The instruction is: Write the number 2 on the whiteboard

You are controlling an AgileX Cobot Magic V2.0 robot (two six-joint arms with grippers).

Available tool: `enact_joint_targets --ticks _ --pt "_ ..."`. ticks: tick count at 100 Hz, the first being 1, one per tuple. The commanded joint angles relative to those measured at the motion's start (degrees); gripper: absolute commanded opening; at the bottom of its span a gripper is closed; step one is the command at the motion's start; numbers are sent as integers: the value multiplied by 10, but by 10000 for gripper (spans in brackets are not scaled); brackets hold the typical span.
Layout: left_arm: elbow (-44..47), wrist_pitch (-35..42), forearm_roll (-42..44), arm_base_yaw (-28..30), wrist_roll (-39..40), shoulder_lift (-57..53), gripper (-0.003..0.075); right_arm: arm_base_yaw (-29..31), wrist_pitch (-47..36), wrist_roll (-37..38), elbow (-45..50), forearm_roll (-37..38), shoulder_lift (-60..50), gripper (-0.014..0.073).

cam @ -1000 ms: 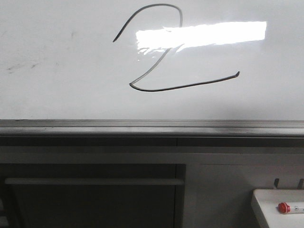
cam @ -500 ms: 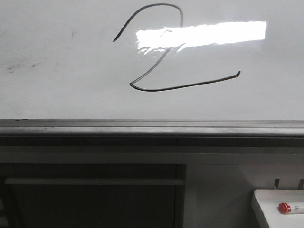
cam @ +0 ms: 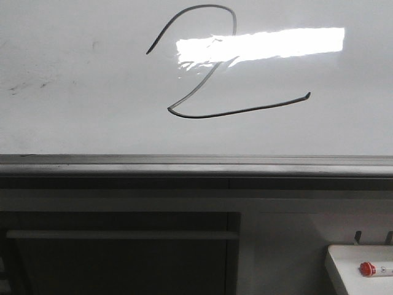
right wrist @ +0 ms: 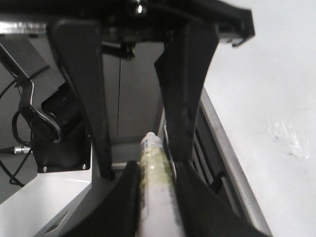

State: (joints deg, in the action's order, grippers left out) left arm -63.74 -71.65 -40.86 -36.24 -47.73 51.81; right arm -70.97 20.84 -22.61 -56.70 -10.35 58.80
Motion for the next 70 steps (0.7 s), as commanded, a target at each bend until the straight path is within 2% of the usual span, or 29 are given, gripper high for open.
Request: enact_joint_targets --ticks 1,20,70 --pt "-19 -2 -22 -12 -1 5 306 -2 -54 -9 -31 -1 -7 -78" --pt "-19 6 11 -13 -1 16 221 -2 -44 -9 -32 -1 -7 -78" --pt "-19 35 9 -13 -1 16 219 -2 -20 -9 -32 -1 -7 -78"
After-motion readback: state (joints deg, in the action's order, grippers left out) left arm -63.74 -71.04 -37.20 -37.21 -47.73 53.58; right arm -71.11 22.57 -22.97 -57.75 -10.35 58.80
